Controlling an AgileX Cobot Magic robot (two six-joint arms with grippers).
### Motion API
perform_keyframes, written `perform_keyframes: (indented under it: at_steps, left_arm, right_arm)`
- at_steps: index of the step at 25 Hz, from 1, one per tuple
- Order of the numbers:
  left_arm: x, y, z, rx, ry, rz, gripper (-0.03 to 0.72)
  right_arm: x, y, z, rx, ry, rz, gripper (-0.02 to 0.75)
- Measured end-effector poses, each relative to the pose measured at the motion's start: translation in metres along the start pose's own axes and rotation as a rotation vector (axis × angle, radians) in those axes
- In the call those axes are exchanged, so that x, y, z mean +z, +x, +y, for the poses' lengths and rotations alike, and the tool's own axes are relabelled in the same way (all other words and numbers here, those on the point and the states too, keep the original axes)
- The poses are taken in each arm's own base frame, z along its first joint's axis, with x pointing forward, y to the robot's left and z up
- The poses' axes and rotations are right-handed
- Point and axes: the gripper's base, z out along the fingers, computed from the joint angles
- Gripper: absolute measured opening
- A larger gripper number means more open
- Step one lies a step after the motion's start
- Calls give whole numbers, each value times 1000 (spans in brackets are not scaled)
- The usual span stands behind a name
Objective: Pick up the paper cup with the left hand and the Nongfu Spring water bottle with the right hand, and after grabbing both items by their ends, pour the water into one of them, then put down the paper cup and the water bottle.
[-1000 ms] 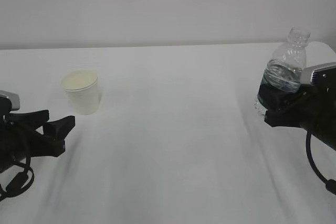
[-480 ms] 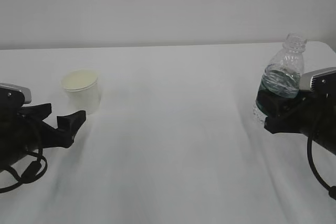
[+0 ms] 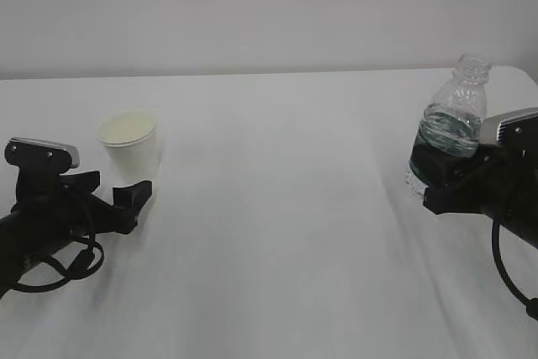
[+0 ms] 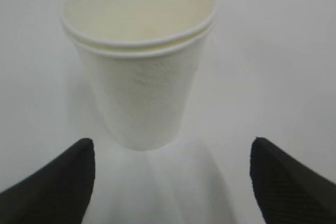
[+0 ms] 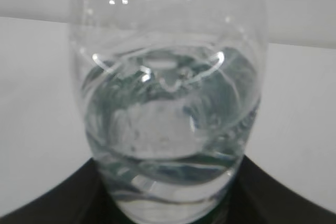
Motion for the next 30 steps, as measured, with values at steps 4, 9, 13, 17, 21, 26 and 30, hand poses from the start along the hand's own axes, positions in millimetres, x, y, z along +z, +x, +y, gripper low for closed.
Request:
perform_keyframes:
  at_steps: [4, 9, 13, 17, 21, 26, 30]
  left_arm:
    - [9, -2, 0, 1, 1, -17, 690]
    - [21, 1, 1, 2, 3, -21, 690]
    - [27, -3, 2, 4, 5, -41, 689]
    - [33, -9, 2, 5, 5, -70, 685]
    - [40, -10, 3, 0, -5, -83, 684]
    - [51, -3, 5, -4, -12, -75, 683]
    - [58, -2, 5, 0, -6, -82, 683]
  right_arm:
    - [0, 0, 0, 0, 0, 0, 376]
    - [0, 0, 0, 0, 0, 0, 375]
    - [0, 0, 0, 0, 0, 0, 375]
    - [0, 0, 0, -1, -2, 0, 375]
    - [0, 0, 0, -1, -2, 0, 375]
    - [0, 0, 0, -3, -2, 0, 375]
    - [0, 0, 0, -5, -2, 0, 375]
